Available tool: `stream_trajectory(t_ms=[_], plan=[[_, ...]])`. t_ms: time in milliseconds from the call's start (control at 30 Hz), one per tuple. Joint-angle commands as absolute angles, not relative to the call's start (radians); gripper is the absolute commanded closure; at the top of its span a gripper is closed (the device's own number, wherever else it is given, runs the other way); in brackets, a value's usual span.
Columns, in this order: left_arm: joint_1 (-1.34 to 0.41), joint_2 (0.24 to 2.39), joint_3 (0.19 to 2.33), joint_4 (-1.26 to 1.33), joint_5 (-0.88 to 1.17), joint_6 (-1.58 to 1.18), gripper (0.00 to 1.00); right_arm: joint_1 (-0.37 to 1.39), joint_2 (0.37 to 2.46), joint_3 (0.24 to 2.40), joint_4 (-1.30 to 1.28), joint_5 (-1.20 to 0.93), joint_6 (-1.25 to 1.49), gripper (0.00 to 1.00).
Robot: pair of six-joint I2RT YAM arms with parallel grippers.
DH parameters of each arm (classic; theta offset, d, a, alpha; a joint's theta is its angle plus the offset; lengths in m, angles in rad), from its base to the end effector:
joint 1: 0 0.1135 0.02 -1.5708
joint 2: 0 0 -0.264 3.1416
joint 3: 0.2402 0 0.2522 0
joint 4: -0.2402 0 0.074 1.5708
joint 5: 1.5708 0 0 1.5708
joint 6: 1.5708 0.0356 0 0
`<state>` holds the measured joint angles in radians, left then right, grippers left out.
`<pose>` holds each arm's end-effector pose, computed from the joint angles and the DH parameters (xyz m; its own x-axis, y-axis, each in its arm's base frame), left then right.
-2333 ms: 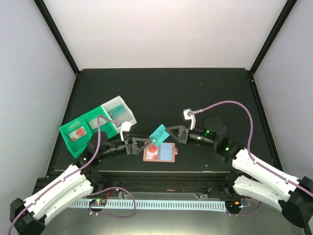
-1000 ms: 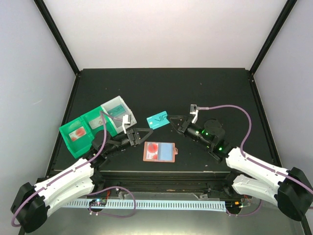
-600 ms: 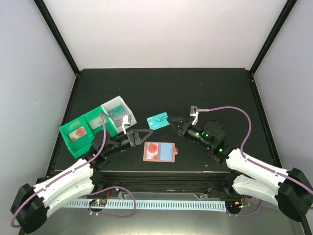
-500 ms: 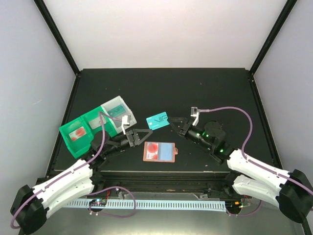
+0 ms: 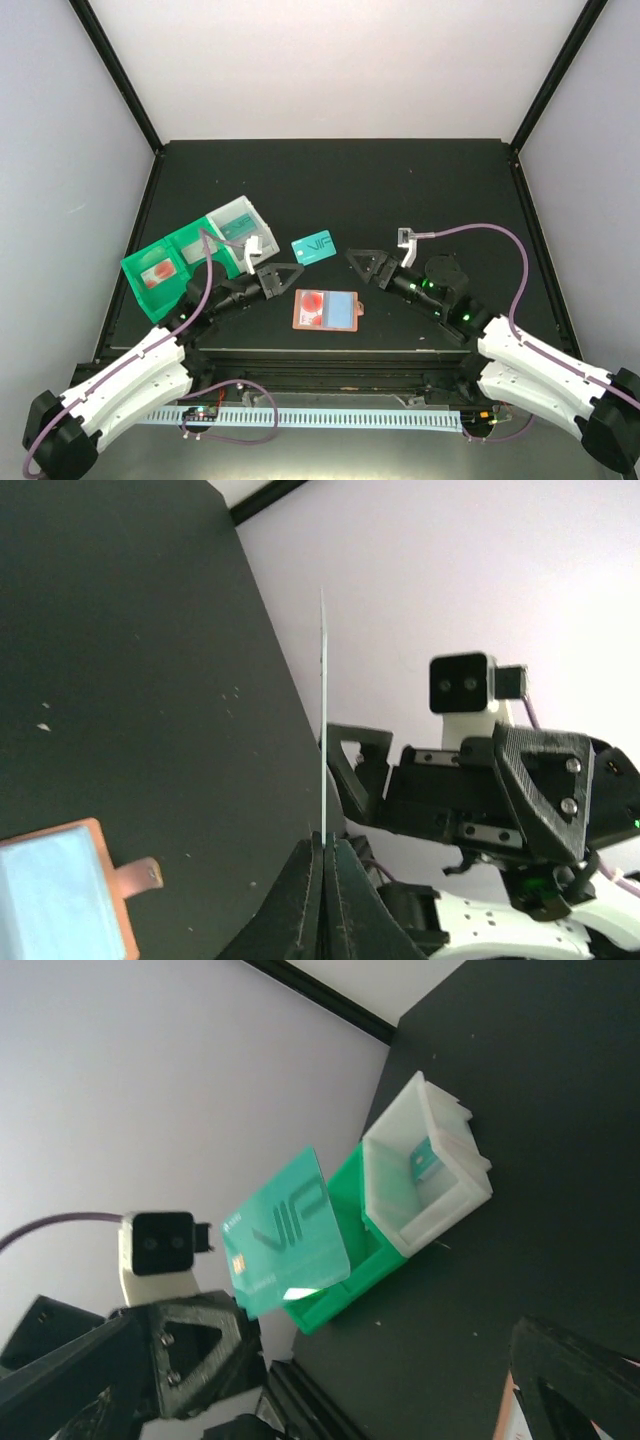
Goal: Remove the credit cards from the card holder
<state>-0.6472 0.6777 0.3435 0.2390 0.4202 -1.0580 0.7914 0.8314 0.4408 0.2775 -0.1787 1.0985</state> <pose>0.1280 -0.1150 0.2452 -0.7992 -0.3932 -0.4546 0.3630 0.2872 -0.8865 0.1359 0.1466 0.2585 -0.7700 0.4675 -0.4342 -0.3043 0.3290 0.8940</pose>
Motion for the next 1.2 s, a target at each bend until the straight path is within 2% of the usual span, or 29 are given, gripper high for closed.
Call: stream_trajectory(t_ms=[0, 400, 667, 1167], plan=[[-0.593, 0.663, 0.424, 0.107, 0.400, -0.967, 0.99, 0.796, 0.783, 0.425, 0.181, -0.157, 1.010, 0.00], [-0.288, 0.706, 0.522, -0.194, 0.446, -0.855, 0.98, 0.795, 0.622, 0.425, -0.017, -0.071, 0.881, 0.00], [-0.062, 0.883, 0.619, -0.322, 0.487, -0.712, 0.98, 0.796, 0.592, 0.435, -0.073, -0.038, 0.837, 0.00], [0.042, 1.259, 0.842, -0.379, 0.309, -0.641, 0.98, 0.795, 0.604, 0.479, -0.126, 0.005, 0.801, 0.00]])
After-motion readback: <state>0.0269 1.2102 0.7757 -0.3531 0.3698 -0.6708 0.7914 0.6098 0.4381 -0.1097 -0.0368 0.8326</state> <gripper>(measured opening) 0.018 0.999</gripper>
